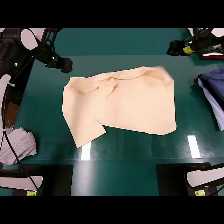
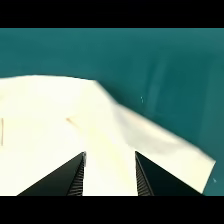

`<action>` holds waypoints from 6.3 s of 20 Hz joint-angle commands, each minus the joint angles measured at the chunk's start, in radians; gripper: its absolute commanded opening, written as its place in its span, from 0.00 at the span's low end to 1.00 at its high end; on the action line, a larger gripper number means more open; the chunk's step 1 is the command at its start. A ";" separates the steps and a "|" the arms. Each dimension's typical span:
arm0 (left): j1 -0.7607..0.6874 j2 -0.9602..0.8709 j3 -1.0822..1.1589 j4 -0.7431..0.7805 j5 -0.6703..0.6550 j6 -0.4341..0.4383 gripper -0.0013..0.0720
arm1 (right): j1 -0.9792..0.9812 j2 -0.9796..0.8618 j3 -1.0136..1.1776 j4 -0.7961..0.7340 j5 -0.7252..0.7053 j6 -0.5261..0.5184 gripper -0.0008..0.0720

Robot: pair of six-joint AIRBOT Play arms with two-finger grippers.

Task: Fold the shirts.

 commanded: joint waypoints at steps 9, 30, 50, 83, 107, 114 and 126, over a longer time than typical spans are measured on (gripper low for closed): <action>0.456 0.064 -0.293 -0.435 -0.253 0.011 0.74 | -0.224 0.044 0.000 0.486 0.228 -0.102 0.51; 0.354 0.172 -0.913 -0.618 0.207 0.175 0.48 | -0.171 0.045 0.000 0.502 0.339 -0.102 0.46; 0.354 0.345 -0.789 -0.584 0.049 0.236 0.05 | -0.445 0.730 -1.386 0.246 0.122 -0.044 0.78; 0.354 0.621 0.396 -0.697 0.133 0.196 0.05 | -0.443 0.860 -0.096 0.577 -0.152 -0.102 0.03; 0.354 0.136 -0.241 -0.645 -0.011 0.175 0.05 | -0.278 0.119 -0.199 0.177 0.304 0.189 0.03; 0.350 -0.013 -0.241 -0.734 0.354 0.307 0.05 | -0.147 -0.021 -0.199 0.152 -0.164 0.097 0.03; 0.286 -0.042 -0.259 -0.341 -0.034 0.295 0.05 | -0.063 -0.040 -0.200 -0.159 0.185 0.097 0.03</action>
